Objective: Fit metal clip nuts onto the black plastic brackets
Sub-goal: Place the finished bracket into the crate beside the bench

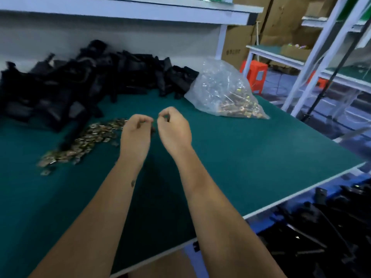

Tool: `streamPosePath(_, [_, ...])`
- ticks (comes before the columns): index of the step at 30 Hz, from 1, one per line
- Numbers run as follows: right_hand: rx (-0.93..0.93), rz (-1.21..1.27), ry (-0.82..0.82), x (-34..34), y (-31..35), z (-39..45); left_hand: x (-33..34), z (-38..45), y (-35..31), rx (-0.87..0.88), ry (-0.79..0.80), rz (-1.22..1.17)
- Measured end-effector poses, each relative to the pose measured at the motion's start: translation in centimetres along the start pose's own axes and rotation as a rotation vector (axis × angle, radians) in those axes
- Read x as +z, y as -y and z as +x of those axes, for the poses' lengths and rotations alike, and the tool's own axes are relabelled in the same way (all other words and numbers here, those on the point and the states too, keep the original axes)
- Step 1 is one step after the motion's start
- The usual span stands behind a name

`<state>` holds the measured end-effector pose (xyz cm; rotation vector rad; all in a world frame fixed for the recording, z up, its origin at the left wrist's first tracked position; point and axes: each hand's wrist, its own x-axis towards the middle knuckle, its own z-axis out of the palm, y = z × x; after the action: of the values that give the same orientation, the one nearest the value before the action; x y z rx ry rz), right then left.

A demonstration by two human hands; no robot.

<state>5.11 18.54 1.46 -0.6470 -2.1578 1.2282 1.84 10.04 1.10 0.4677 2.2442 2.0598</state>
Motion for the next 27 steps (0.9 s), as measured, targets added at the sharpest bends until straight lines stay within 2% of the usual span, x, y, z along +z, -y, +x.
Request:
streamPosePath(3, [-0.023, -0.111, 0.199, 3.8, 0.4, 0.5, -4.1, 1.2, 2.3, -0.001, -0.106, 0.137])
streamPosePath(5, [-0.036, -0.162, 0.276, 6.0, 0.6, 0.6, -6.2, 1.8, 3.0, 0.005, -0.153, 0.222])
streamPosePath(9, [-0.096, -0.287, 0.277, 8.4, 0.4, 0.8, -9.8, 3.0, 4.3, 0.137, -0.301, 0.535])
streamPosePath(11, [-0.094, -0.238, 0.265, 8.6, -0.2, 1.1, -11.0, 3.7, 4.7, 0.145, -0.367, 0.714])
streamPosePath(16, [-0.065, -0.121, 0.241, 8.6, -0.9, 1.2, -12.0, 5.4, 5.6, -0.125, -0.154, 0.993])
streamPosePath(20, [-0.075, -0.126, 0.238, 8.7, -0.8, 1.0, -11.9, 5.5, 5.9, -0.088, -0.209, 0.985])
streamPosePath(27, [-0.083, -0.034, 0.157, 8.7, -0.8, 0.7, -12.5, 5.0, 5.9, 0.207, -0.381, 0.689])
